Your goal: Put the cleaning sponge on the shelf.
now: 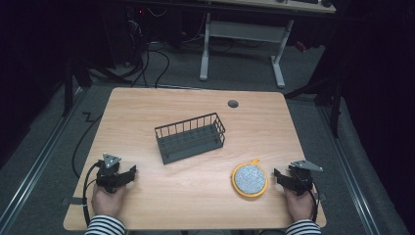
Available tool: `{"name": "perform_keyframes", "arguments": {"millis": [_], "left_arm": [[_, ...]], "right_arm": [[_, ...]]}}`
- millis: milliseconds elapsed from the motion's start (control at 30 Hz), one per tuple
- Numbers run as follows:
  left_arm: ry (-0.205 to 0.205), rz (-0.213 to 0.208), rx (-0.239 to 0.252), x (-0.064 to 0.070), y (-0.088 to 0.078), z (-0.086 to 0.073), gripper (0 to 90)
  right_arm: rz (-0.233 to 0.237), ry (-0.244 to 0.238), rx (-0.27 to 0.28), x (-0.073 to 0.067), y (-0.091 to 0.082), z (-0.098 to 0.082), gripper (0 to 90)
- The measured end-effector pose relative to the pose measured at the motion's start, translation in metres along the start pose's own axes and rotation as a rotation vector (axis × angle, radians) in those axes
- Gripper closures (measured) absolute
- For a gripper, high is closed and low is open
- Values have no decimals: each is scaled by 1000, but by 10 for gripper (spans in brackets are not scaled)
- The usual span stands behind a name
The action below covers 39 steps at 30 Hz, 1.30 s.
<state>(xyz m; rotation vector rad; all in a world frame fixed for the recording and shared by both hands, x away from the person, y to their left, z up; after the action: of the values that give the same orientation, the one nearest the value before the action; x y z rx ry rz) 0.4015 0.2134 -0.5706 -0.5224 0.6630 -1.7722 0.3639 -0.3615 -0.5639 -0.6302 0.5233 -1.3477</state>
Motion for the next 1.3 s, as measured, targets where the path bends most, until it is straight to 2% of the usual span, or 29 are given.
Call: {"name": "perform_keyframes", "arguments": {"millis": [367,500,800,900,1133,1167,1200,1300], "left_arm": [[-9,-12,2,-1,-1,0,314],[10,-4,3,0,-1,0,349],[45,-43,4,2,-2,-1,363],[45,-49,-2,2,-2,-1,357],[10,-105,-51,7,-7,7,352],[10,-105,-51,7,-7,7,346],[1,-135,-41,12,-12,15,339],[4,-165,-10,20,-21,29,328]], "right_arm": [[0,1,0,0,0,0,365],[1,0,0,0,0,0,365],[1,-1,1,0,0,0,364],[3,1,1,0,0,0,363],[5,7,-2,0,0,0,363],[5,7,-2,0,0,0,363],[8,6,1,1,0,0,363],[9,8,1,1,0,0,362]]}}
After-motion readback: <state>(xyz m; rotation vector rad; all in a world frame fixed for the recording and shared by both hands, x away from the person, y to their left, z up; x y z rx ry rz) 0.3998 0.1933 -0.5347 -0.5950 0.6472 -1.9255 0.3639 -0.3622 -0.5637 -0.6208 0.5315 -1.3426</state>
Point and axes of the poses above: each handheld gripper's, and its own axes: y roughly forward along the jaws, z roughly out of its top, x roughly to its right, the point moved 5 cm from there along y, roughly forward along the jaws
